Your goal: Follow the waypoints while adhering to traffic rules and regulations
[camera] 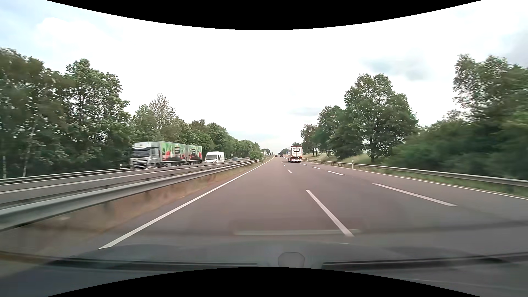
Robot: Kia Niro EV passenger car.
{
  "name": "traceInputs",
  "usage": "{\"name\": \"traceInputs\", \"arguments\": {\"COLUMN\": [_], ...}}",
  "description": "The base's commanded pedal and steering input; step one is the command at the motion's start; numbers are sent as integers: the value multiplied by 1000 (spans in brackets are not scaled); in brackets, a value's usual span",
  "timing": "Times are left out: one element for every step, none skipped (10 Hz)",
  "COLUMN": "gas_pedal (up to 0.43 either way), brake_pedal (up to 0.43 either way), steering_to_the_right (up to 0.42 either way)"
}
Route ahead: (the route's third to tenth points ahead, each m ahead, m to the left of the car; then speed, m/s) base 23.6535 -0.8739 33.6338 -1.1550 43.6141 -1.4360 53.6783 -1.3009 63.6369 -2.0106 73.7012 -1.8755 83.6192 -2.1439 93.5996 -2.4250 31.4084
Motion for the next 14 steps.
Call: {"name": "traceInputs", "arguments": {"gas_pedal": [248,248,248,248,248,248,248,248,248,248,248,248,248,248], "brake_pedal": [0,0,0,0,0,0,0,0,0,0,0,0,0,0], "steering_to_the_right": [0,0,0,0,0,0,0,0,0,0,0,0,0,0]}}
